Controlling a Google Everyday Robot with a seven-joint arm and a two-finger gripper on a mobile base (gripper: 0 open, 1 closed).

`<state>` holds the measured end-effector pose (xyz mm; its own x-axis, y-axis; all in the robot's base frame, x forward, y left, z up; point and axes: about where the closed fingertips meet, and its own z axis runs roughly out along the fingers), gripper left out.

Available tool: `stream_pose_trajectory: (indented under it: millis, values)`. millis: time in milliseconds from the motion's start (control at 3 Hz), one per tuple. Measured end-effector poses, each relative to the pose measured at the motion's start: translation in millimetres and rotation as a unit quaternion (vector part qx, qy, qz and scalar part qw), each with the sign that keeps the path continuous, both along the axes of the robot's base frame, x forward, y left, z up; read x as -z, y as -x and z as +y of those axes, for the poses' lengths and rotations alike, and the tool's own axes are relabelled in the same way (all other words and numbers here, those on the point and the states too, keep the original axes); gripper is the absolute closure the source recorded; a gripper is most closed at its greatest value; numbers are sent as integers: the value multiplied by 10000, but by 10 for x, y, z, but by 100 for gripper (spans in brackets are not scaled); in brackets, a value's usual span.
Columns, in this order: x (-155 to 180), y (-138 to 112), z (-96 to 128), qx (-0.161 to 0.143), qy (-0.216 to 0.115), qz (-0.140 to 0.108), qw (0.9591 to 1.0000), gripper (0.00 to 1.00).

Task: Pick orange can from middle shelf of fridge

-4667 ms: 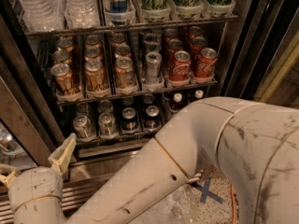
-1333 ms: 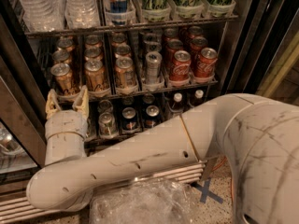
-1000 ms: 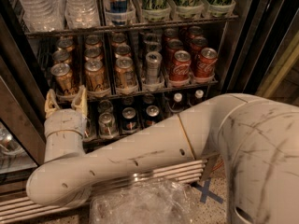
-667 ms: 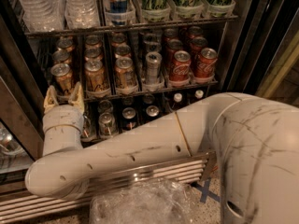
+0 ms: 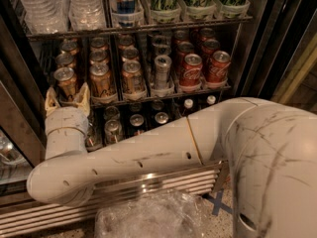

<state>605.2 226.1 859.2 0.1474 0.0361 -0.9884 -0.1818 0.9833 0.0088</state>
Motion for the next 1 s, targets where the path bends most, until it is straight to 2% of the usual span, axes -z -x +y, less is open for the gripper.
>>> stream_pose_trajectory:
  millis: [333, 667, 1000]
  values:
    - [0, 0, 0, 0, 0, 0, 10000, 31]
    - [-14, -33, 14, -9, -14, -33, 10000, 44]
    - [-36, -73, 43, -29, -2, -72, 10000, 38]
